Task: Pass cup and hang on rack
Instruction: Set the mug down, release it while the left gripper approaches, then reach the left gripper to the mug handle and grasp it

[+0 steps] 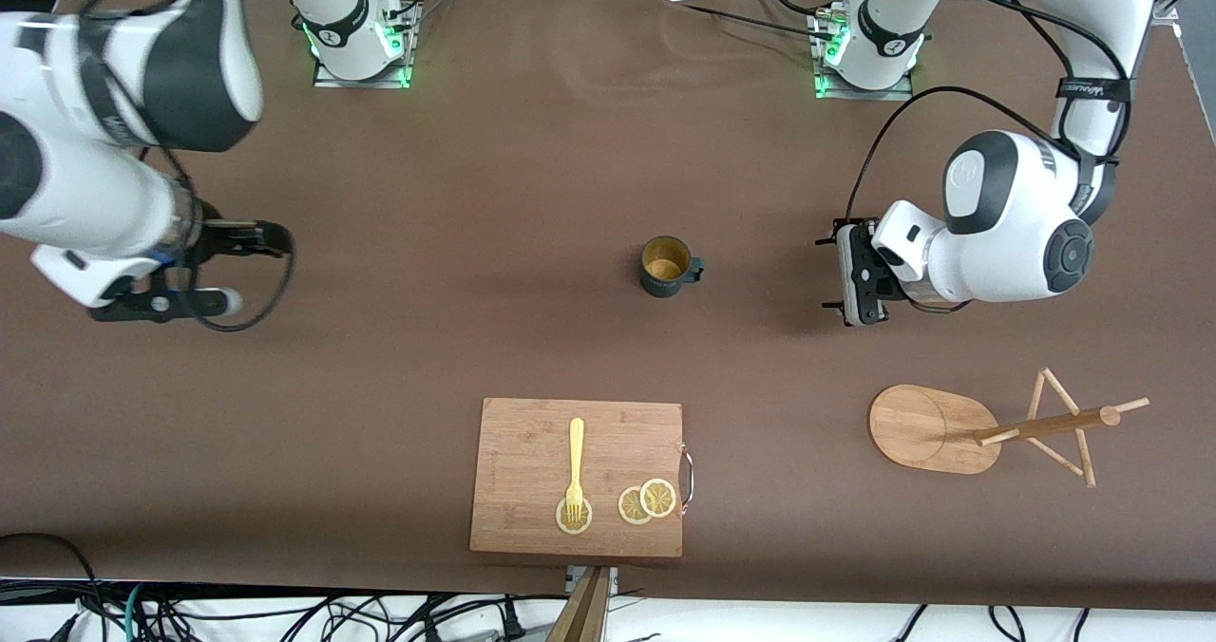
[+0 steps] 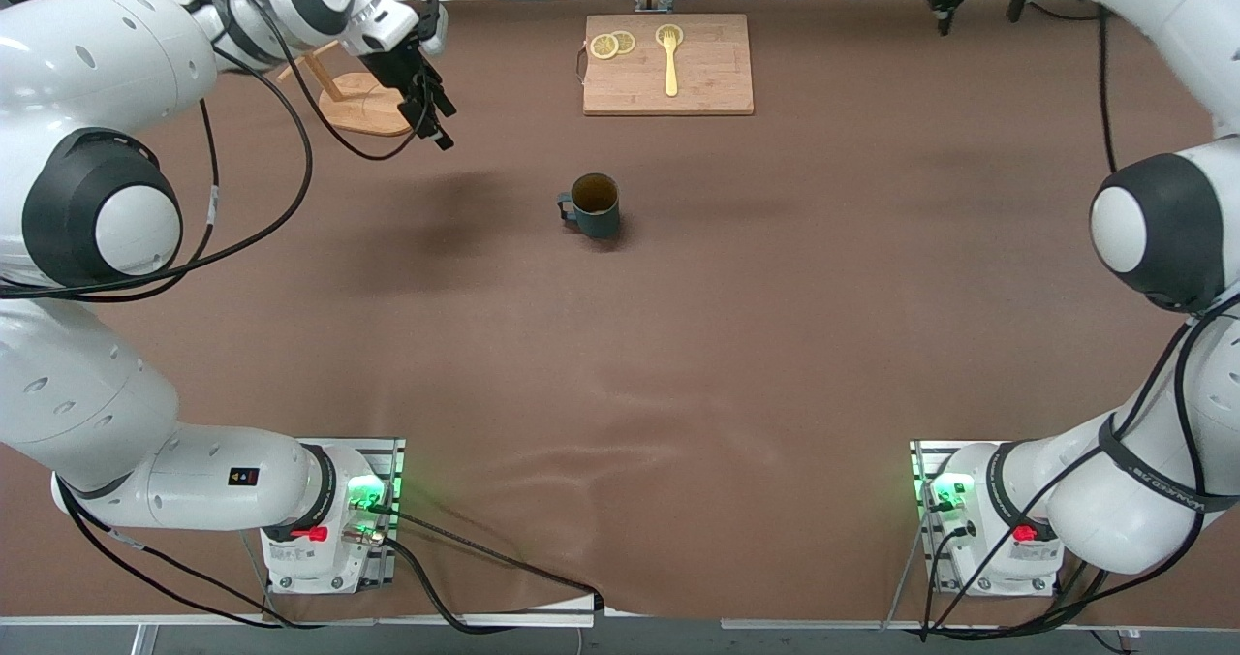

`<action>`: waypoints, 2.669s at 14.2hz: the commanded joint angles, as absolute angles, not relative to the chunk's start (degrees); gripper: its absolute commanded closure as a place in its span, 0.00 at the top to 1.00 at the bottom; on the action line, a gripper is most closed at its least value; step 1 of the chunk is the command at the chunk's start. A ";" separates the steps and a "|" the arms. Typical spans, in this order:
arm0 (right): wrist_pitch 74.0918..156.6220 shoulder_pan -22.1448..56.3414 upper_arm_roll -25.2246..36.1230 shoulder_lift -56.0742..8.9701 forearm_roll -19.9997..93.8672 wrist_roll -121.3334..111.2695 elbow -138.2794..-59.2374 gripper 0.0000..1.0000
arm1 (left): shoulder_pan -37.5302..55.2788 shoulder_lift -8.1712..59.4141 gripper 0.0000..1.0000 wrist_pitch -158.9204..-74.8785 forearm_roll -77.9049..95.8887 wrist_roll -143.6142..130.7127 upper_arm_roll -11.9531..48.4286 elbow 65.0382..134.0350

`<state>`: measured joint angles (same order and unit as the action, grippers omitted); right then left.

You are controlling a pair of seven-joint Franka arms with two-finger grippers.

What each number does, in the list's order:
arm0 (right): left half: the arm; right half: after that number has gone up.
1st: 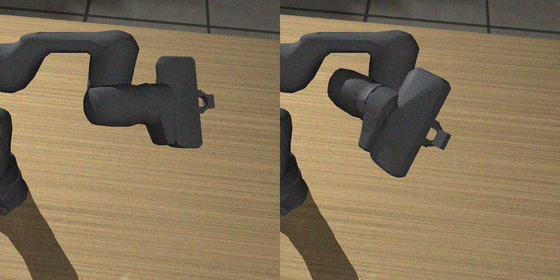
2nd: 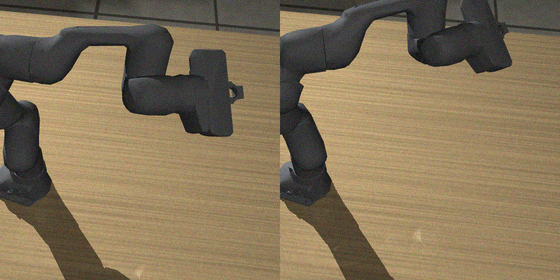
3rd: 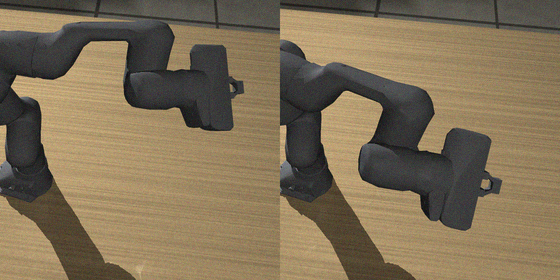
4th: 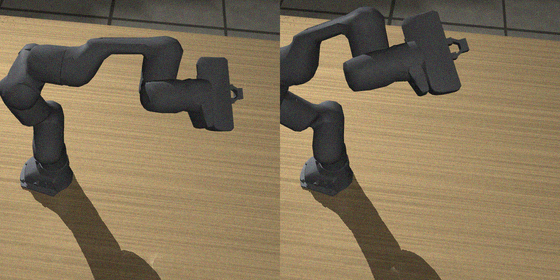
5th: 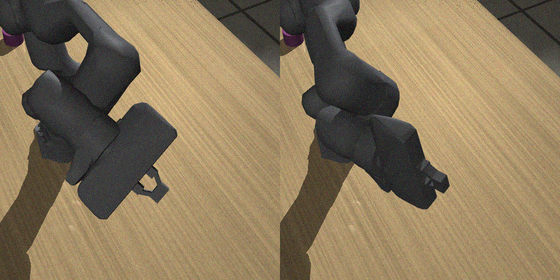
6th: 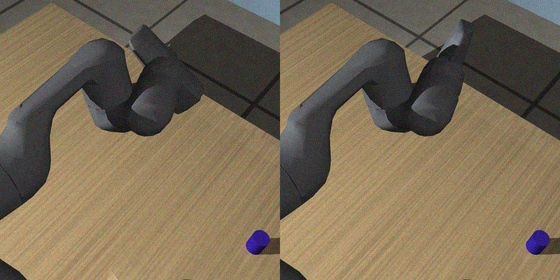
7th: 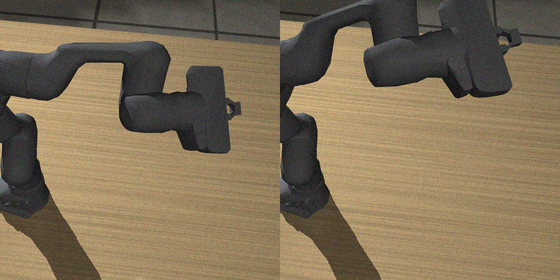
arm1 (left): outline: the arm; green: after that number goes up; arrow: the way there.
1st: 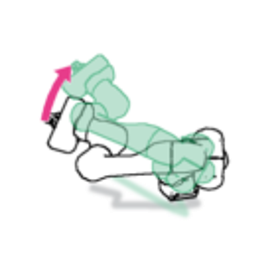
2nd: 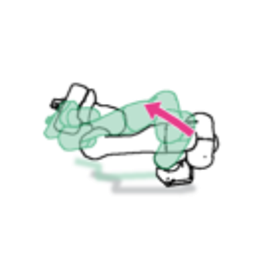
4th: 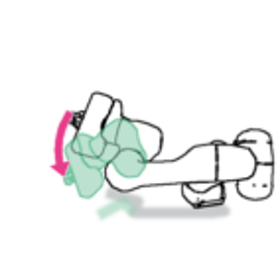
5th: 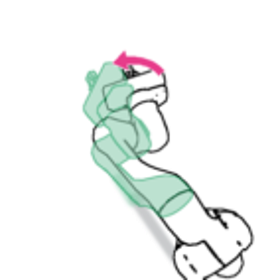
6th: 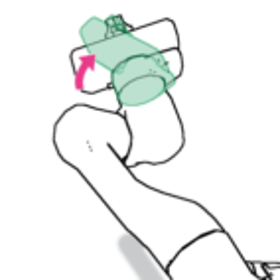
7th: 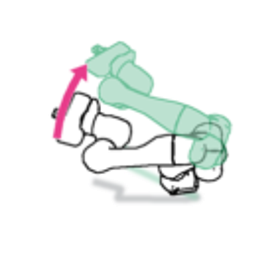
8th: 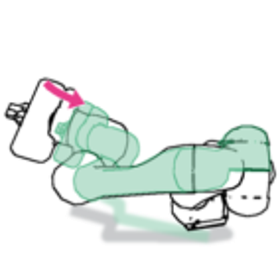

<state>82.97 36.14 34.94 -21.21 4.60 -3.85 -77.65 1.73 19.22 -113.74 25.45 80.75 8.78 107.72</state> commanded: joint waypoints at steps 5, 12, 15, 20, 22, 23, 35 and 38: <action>85.68 18.84 19.81 -9.68 2.56 -10.37 -87.79 0.99 | 1.93 22.31 1.00 -125.15 50.24 113.41 8.70 117.69; 95.18 0.10 0.97 0.96 -0.26 -10.28 -101.76 0.99 | 3.60 29.60 1.00 -127.79 68.00 133.39 8.79 119.88; 92.83 -0.79 0.97 2.11 -0.35 -10.90 -101.86 0.99 | 4.48 31.20 1.00 -126.91 69.26 136.76 8.96 119.79; 93.43 -2.11 1.58 3.34 0.27 -10.28 -100.64 1.00 | 6.06 33.04 1.00 -127.44 70.40 136.76 10.02 119.01; 94.74 -2.20 4.03 3.78 0.53 -9.84 -100.11 1.00 | 6.33 33.57 1.00 -127.62 71.45 136.76 10.20 118.74; 95.88 -2.28 5.44 3.52 0.44 -9.93 -99.67 1.00 | 7.20 34.18 1.00 -127.70 71.80 136.76 10.28 118.39; 92.81 -1.41 4.05 2.55 0.88 -9.84 -96.42 0.99 | 9.32 36.56 1.00 -131.13 77.34 136.23 13.01 117.33; 92.90 -1.41 4.04 2.46 1.05 -9.84 -96.42 1.00 | 9.84 36.65 1.00 -131.13 77.69 136.14 13.18 117.33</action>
<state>93.61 -1.33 4.16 2.75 0.44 -10.08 -97.52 9.17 36.01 -130.53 75.61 134.76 12.98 118.04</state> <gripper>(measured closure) 0.000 0.000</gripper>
